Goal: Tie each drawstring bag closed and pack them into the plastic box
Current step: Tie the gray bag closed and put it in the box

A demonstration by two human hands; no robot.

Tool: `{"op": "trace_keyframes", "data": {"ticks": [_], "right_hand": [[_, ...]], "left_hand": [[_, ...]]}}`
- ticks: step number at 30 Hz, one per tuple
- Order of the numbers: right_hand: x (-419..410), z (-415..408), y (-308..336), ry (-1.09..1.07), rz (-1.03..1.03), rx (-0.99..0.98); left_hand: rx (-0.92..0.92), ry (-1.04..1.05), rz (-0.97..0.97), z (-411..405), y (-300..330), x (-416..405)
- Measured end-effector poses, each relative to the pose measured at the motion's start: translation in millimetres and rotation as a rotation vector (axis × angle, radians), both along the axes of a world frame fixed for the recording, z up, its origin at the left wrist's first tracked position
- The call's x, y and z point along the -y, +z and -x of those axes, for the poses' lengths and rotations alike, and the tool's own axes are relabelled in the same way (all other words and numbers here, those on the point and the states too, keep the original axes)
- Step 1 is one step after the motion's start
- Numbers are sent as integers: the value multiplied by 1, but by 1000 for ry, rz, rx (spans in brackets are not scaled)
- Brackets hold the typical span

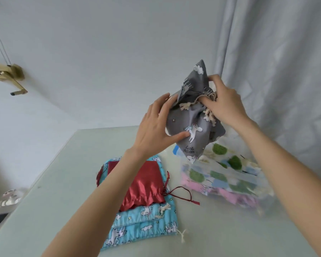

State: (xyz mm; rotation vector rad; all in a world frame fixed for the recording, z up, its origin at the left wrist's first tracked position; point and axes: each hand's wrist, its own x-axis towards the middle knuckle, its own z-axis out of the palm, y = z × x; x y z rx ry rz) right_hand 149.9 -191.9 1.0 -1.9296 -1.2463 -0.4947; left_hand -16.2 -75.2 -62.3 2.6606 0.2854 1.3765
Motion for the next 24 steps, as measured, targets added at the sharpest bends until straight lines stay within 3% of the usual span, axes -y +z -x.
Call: {"op": "trace_keyframes", "data": {"ticks": [4, 7, 12, 15, 17, 20, 24], "right_hand": [[40, -40, -15, -147, 95, 49], [60, -65, -8, -101, 309, 165], [49, -89, -24, 10, 717, 224], [38, -94, -60, 68, 885, 106], [44, -98, -70, 87, 803, 83], [63, -104, -70, 157, 587, 47], [84, -99, -81, 231, 712, 116]], "left_hand": [[-120, -112, 98, -57, -6, 19], [-138, -143, 231, -80, -13, 34], [-252, 93, 241, -84, -37, 38], [-157, 164, 230, -72, -45, 32], [-114, 67, 140, -68, -44, 28], [-218, -182, 73, -79, -36, 28], [-476, -375, 195, -116, -35, 30]]}}
